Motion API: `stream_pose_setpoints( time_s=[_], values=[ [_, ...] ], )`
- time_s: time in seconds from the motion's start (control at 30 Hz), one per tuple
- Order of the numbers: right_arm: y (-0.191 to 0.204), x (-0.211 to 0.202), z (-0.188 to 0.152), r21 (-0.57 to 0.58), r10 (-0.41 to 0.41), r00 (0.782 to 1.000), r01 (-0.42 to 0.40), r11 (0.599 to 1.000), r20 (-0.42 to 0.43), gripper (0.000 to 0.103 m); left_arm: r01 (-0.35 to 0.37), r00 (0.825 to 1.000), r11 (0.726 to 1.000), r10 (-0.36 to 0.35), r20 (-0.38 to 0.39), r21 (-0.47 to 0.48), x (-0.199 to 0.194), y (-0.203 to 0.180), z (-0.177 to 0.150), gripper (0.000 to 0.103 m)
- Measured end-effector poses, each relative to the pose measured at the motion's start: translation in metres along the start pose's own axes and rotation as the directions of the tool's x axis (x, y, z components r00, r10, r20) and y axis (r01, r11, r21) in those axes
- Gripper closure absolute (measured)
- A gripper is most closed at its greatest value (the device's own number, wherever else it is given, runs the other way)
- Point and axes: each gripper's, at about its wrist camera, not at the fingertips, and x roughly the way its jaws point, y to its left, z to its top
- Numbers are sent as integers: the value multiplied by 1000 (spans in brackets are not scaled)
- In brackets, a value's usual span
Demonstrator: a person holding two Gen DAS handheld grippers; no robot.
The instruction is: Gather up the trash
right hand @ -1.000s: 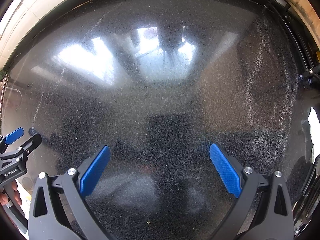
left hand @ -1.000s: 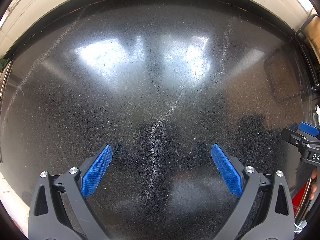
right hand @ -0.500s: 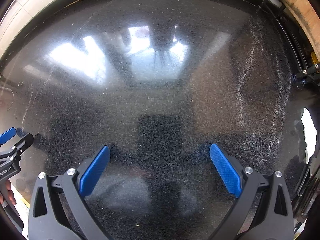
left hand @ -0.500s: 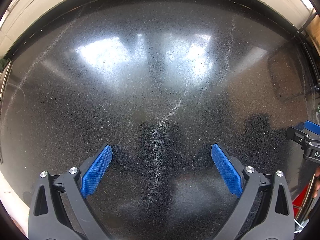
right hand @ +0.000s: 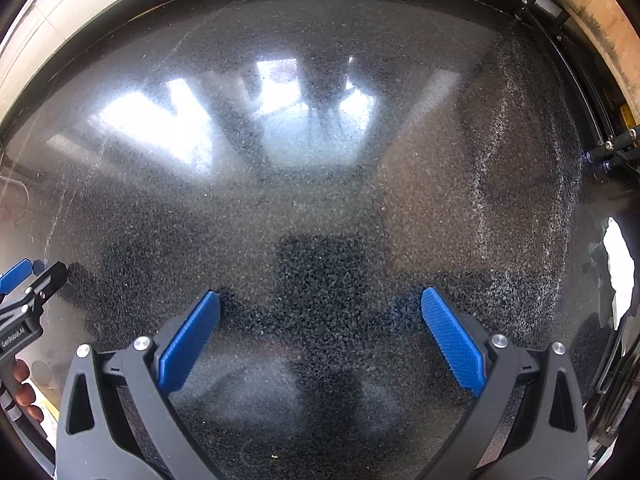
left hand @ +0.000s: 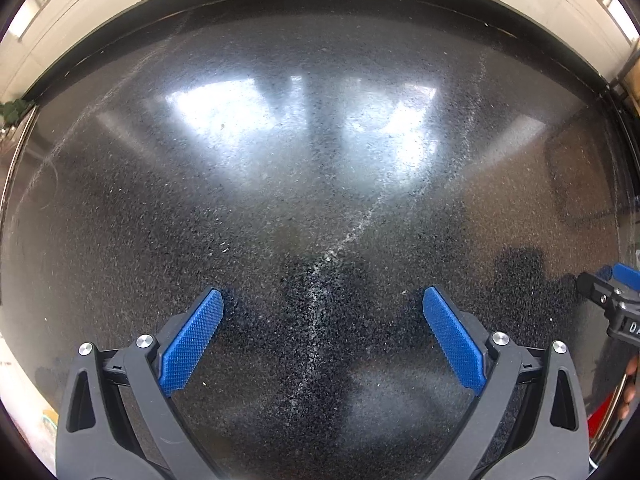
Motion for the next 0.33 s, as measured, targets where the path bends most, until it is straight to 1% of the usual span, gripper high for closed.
stream_pose_setpoints(
  time_s=[0.23, 0.33],
  values=[
    [1, -1, -6, 2, 0, 1000, 0, 1000, 10, 5, -9, 999, 1000, 10, 51, -23, -2, 5, -1, 6],
    [1, -3, -9, -2, 2, 999, -2, 1000, 37, 5, -6, 994, 1000, 6, 106, 1, -3, 6, -5, 6]
  ],
)
